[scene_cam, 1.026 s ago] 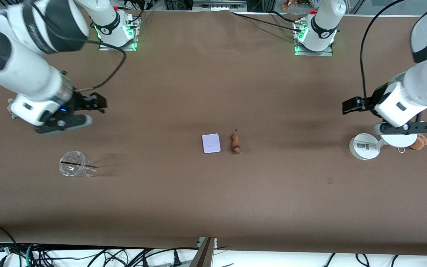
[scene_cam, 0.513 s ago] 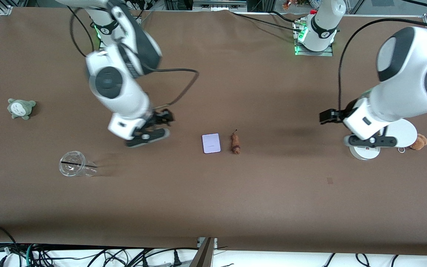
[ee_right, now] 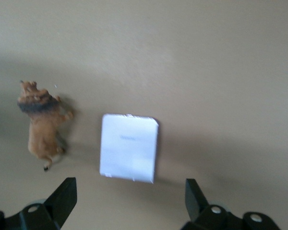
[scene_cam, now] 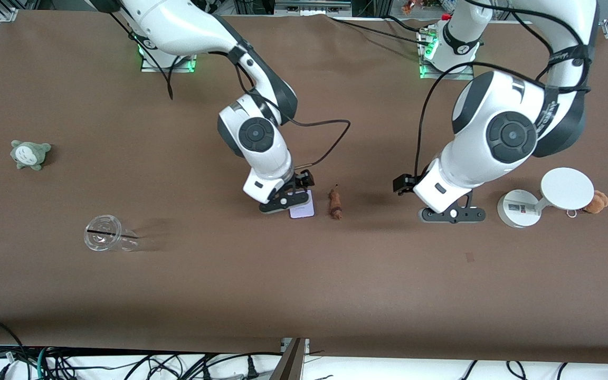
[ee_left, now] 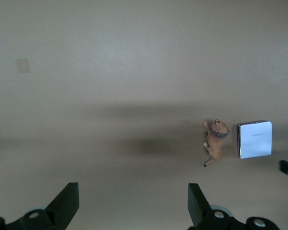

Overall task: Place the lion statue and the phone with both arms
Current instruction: 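Lower the right gripper over the phone while the left gripper lowers onto the lion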

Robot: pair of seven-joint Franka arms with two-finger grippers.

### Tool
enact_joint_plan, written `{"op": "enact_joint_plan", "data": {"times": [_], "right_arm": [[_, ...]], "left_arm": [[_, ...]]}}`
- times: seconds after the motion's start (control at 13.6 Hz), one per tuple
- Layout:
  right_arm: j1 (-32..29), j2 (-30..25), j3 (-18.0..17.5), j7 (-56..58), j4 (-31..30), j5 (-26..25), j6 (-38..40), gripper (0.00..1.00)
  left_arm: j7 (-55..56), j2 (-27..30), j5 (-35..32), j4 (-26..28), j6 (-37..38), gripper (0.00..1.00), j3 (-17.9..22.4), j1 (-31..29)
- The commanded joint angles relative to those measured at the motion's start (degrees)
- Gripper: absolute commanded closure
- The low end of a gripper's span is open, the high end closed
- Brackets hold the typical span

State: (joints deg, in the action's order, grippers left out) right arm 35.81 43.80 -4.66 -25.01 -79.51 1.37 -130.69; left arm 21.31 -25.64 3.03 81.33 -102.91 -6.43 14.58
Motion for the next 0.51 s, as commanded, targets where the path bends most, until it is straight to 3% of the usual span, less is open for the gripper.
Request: {"op": "enact_joint_plan", "data": {"times": [0.0,0.44], "right_arm": [[2.24,3.74,0.45,-1.19,2.51,0.04,-2.81,0.00],[3.30,6.92,0.88,-0.92,2.51,-2.34,-7.21,0.00]], "left_arm": [[0.23,-1.69,1.19,-1.00,-1.93,0.00,0.45,0.88],[2.69,-3.98,1.01,1.37,-7.65,0.00,0.45,2.03]]}}
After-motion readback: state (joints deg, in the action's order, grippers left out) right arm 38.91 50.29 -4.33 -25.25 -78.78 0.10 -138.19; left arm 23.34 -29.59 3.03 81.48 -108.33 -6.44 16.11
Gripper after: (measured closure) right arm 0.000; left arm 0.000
